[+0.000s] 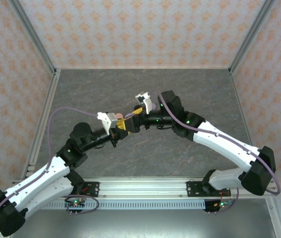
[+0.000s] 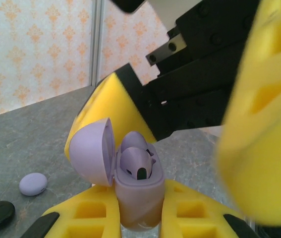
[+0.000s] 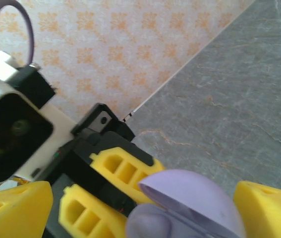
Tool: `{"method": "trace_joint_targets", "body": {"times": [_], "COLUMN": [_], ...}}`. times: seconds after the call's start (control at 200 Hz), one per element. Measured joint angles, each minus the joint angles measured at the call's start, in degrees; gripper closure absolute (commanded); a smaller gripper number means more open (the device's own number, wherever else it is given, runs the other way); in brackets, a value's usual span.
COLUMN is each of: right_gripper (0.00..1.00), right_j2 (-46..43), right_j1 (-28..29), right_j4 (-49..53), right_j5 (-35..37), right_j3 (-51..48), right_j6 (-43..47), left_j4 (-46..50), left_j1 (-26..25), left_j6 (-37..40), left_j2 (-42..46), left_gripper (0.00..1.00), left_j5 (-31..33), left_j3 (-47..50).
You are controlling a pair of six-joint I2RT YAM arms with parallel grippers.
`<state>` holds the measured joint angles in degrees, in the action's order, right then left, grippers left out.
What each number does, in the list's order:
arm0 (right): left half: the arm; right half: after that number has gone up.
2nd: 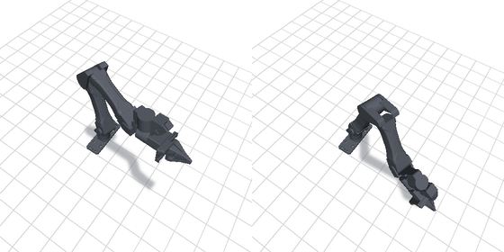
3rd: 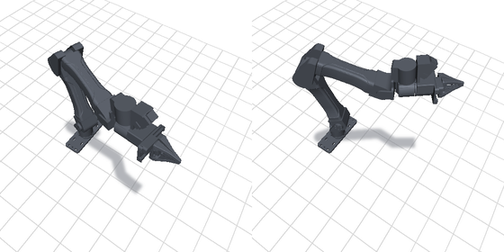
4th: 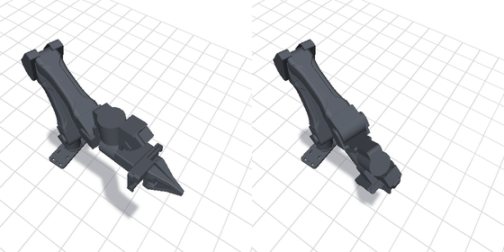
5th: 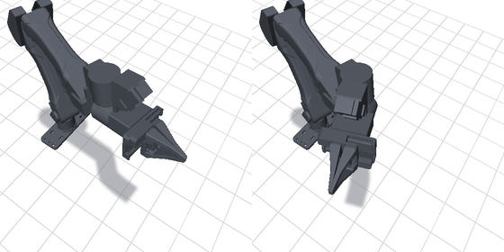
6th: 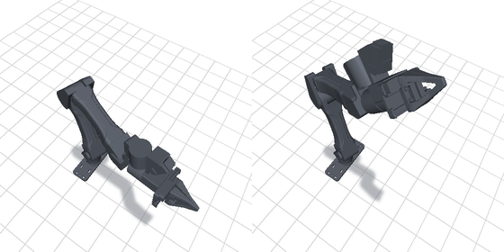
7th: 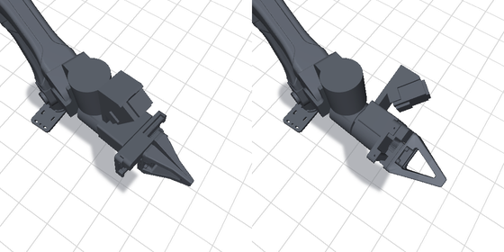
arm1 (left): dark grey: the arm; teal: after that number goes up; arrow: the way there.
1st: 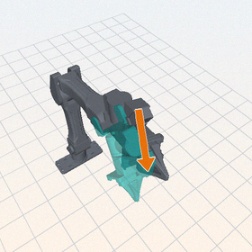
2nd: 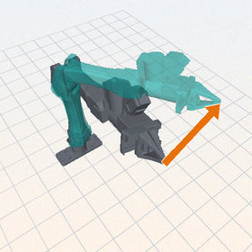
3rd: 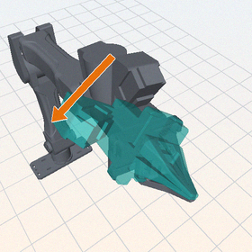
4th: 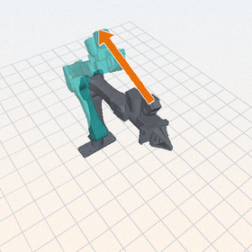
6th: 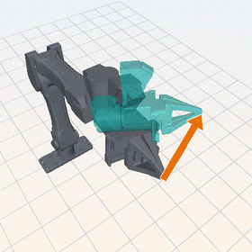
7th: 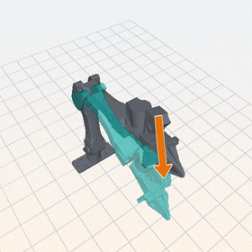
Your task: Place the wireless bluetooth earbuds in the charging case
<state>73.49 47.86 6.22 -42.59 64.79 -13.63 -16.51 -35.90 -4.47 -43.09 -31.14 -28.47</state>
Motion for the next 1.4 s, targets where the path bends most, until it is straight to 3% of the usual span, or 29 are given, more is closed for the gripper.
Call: {"method": "trace_joint_targets", "body": {"times": [0.37,0.616,0.996,1.156,1.401], "right_gripper": [0.06,0.01,0.01,0.01,0.01], "right_j2": [-6.9,-9.9,-26.9,-28.5,-29.6], "right_j1": [0.0,-0.2,-2.6,-2.7,-2.7], "right_j4": [-0.9,7.0,9.9,11.6,13.5], "right_j5": [0.6,12.2,31.8,35.1,37.3], "right_j3": [-2.9,-2.8,-8.9,-10.8,-12.1], "right_j6": [3.1,5.7,5.9,5.3,5.0], "left_j4": [0.9,4.8,9.7,10.8,11.0], "left_j1": [0.0,0.0,0.4,3.9,7.1], "left_j6": [0.0,0.0,-3.5,-7.4,-11.1], "left_j2": [-0.2,-2.8,-32.3,-43.8,-53.0], "left_gripper": [1.00,1.00,1.00,1.00,0.95], "left_j5": [-0.5,2.0,6.4,7.4,5.1], "left_j3": [-0.5,-2.1,-11.0,-16.4,-19.6]}}
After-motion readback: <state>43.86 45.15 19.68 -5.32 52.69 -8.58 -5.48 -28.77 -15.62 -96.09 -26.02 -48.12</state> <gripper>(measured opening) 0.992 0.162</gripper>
